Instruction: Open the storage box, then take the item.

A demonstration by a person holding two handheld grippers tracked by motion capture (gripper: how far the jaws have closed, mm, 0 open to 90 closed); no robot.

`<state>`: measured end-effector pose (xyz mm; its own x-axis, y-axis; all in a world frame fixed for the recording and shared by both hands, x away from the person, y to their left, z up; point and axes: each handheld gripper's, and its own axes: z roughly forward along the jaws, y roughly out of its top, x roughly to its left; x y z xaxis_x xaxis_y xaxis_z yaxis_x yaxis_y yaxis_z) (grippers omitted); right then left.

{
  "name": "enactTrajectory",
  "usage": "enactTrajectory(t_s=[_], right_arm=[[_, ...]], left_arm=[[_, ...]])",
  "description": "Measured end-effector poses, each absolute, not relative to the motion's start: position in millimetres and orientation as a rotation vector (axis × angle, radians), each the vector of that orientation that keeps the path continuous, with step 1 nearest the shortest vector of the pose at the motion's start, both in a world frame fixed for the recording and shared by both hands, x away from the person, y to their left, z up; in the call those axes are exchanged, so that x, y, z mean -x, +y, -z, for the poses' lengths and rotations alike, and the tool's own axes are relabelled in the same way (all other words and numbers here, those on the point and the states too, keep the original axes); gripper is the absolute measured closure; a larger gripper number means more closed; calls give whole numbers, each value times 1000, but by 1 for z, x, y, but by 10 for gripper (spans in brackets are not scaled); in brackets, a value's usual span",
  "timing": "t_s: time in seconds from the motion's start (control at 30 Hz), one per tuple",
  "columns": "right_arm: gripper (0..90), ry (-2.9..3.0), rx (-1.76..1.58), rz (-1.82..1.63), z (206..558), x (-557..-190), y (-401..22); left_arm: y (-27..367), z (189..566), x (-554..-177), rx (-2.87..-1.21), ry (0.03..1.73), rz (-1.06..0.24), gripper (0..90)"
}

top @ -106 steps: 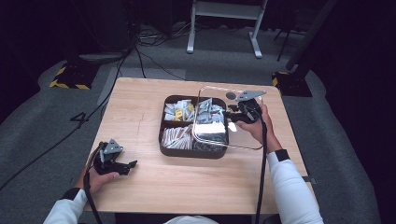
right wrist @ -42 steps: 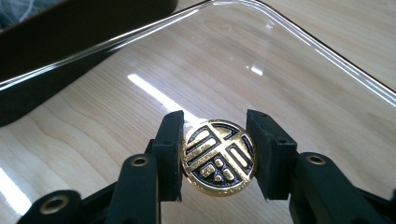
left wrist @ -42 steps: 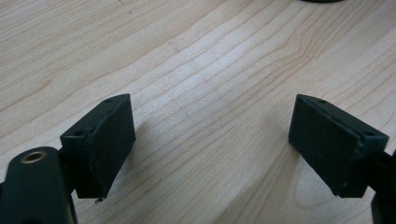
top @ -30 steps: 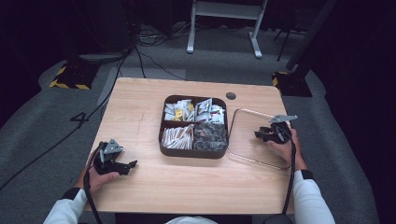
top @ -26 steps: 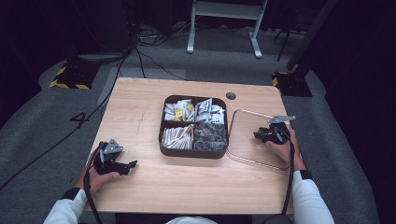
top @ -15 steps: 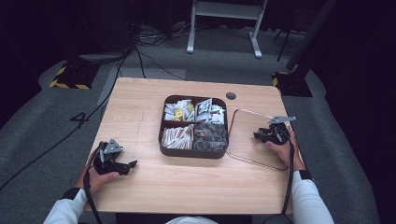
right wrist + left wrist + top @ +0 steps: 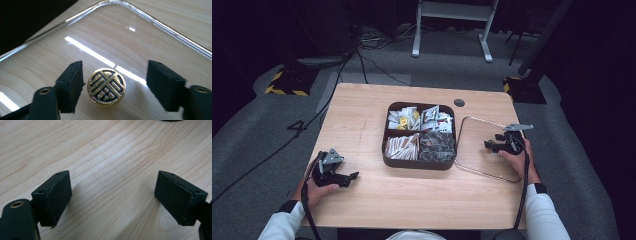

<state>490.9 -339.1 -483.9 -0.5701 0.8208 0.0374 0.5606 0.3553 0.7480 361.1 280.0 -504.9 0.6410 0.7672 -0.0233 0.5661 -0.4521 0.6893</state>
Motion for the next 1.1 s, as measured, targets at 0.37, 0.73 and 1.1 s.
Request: enactTrajectory(t_s=[0.37, 0.73, 1.1], right_arm=[[253, 2253, -1162, -1115, 466, -487, -326], [293, 2263, -990, -1173, 430, -487, -288], [305, 2232, -937, -1214, 399, -499, -244]], left_arm=[[280, 505, -361, -2184, 1036, -389, 147], [280, 505, -362, -2184, 1036, -384, 147], [280, 505, -362, -2184, 1036, -384, 147]])
